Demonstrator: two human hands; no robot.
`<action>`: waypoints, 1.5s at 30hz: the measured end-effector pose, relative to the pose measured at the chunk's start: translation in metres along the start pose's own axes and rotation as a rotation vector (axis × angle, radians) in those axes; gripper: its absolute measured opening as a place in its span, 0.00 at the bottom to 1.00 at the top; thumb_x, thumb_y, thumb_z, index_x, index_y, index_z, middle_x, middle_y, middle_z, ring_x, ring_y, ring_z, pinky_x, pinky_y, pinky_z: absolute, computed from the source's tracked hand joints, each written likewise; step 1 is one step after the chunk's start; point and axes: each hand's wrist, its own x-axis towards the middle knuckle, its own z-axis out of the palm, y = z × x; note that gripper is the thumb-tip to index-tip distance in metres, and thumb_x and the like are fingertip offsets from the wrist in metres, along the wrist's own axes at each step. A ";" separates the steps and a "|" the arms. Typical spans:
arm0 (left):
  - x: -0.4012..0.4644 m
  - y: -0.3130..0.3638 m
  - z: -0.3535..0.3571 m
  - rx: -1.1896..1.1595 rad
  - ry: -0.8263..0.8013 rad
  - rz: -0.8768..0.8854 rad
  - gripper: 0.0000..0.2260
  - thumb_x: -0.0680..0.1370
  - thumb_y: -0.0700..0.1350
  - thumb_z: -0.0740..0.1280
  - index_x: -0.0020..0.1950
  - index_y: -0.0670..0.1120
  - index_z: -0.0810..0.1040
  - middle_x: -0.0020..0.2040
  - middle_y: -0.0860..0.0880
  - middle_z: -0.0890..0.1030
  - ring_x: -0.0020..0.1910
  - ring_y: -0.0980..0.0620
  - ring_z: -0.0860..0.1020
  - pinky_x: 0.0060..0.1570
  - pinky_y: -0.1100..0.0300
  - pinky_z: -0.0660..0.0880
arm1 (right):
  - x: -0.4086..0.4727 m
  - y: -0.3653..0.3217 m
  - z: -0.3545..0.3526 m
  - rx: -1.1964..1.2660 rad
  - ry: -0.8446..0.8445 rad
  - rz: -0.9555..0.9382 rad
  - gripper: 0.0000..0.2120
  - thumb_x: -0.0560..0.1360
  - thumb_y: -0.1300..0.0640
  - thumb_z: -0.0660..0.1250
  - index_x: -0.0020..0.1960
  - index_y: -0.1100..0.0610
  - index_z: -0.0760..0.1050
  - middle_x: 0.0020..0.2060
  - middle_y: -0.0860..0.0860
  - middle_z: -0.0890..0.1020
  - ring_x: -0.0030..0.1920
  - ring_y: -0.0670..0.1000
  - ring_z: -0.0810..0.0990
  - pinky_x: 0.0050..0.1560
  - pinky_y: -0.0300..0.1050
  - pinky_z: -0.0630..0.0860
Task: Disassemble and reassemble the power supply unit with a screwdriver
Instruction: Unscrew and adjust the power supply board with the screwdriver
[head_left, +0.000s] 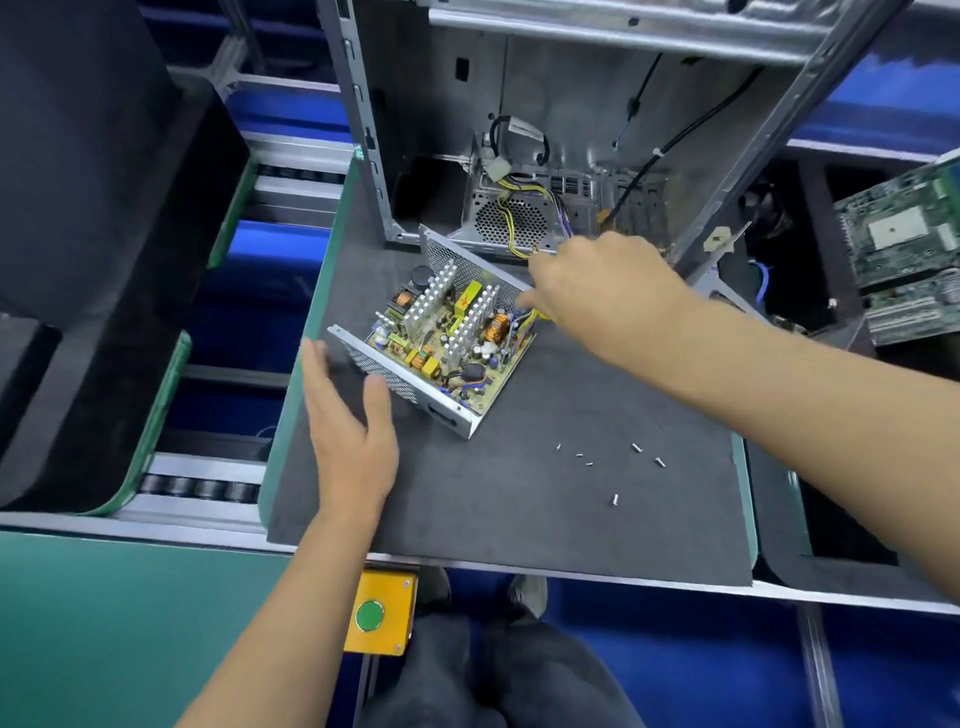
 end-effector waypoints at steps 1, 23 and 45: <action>0.001 -0.001 0.000 -0.010 -0.032 -0.017 0.34 0.80 0.59 0.57 0.81 0.46 0.51 0.79 0.49 0.62 0.77 0.56 0.61 0.76 0.54 0.59 | 0.001 -0.001 0.000 0.017 -0.023 0.017 0.17 0.82 0.46 0.60 0.56 0.61 0.71 0.48 0.58 0.78 0.49 0.64 0.81 0.36 0.50 0.67; 0.001 0.003 -0.002 -0.016 0.037 -0.002 0.21 0.80 0.58 0.59 0.69 0.49 0.71 0.57 0.58 0.71 0.58 0.64 0.70 0.58 0.77 0.63 | -0.002 0.007 -0.013 0.259 -0.129 0.127 0.13 0.79 0.48 0.64 0.57 0.56 0.72 0.43 0.55 0.72 0.50 0.64 0.78 0.43 0.49 0.71; 0.015 0.012 -0.009 0.062 -0.053 0.167 0.05 0.79 0.35 0.69 0.48 0.42 0.83 0.43 0.50 0.83 0.43 0.53 0.82 0.46 0.57 0.77 | 0.019 -0.031 0.002 0.992 0.351 0.216 0.10 0.75 0.43 0.67 0.42 0.49 0.75 0.33 0.37 0.81 0.33 0.44 0.79 0.34 0.36 0.73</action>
